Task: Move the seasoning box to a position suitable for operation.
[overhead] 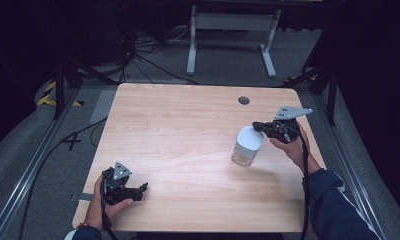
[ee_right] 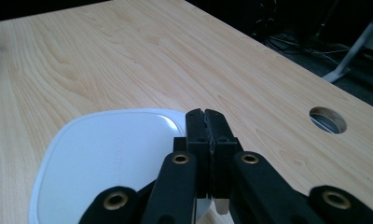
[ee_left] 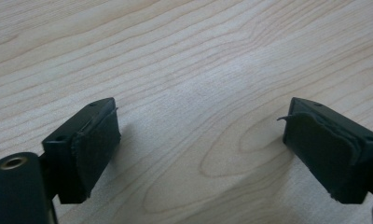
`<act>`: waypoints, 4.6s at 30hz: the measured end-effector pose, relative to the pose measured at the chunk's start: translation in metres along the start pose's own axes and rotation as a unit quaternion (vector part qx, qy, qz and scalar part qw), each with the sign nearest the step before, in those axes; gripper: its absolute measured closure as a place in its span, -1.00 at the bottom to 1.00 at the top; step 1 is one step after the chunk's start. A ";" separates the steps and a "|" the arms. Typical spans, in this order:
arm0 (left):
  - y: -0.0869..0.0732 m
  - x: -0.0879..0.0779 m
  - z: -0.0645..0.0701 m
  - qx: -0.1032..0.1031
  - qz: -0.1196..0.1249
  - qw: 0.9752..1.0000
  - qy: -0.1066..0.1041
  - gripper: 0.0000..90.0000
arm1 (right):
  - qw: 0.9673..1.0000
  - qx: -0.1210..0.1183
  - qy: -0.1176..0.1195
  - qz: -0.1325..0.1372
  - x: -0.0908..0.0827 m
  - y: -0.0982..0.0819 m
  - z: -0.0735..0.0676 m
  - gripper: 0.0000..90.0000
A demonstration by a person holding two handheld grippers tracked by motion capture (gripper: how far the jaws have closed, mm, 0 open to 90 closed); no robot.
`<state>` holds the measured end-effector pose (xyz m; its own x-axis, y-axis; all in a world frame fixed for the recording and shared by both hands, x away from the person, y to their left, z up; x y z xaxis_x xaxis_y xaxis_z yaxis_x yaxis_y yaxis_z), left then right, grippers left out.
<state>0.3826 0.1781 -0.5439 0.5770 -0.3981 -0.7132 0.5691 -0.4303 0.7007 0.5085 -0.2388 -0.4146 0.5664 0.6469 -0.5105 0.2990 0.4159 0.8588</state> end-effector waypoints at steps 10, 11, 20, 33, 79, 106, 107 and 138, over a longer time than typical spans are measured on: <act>0.028 0.005 0.022 0.043 0.019 0.999 -0.011 -0.14 | 1.000 0.006 -0.004 0.001 -0.001 -0.001 0.003 1.00; 0.036 0.006 0.029 0.048 0.028 0.998 -0.018 -0.14 | 1.000 0.006 -0.005 0.002 0.000 -0.001 0.003 1.00; 0.113 0.018 0.093 0.093 0.093 0.985 -0.110 0.39 | 1.000 0.012 -0.014 0.002 0.000 -0.003 0.008 1.00; 0.208 0.055 0.171 0.166 0.126 0.963 -0.169 0.84 | 1.000 0.015 -0.012 0.006 0.001 -0.003 0.009 0.99; 0.265 0.068 0.188 0.195 0.123 0.959 -0.164 0.99 | 1.000 0.014 -0.011 0.000 -0.003 -0.012 0.003 0.99; 0.296 0.088 0.188 0.199 0.121 0.959 -0.163 0.91 | 0.998 0.034 -0.033 -0.032 -0.039 -0.052 0.012 0.98; 0.297 0.088 0.188 0.200 0.121 0.959 -0.163 0.91 | 0.998 0.034 -0.033 -0.031 -0.041 -0.052 0.012 0.98; 0.158 0.040 0.096 0.209 0.054 0.971 -0.098 0.81 | 0.999 0.022 -0.034 -0.008 -0.055 -0.041 0.002 0.99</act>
<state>0.4388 0.0166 -0.4638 0.4742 -0.5887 -0.6547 0.1993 -0.6525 0.7311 0.4668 -0.2926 -0.4221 0.6114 0.5947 -0.5221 0.3418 0.3965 0.8520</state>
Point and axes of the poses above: each handheld gripper's, and its own axes: x roughly forward along the jaws, y roughly out of its top, z roughly to its right, the point moved 9 cm from there along x, roughly forward along the jaws, and after that the axes turned 3 degrees about x, right-handed, at the moved point
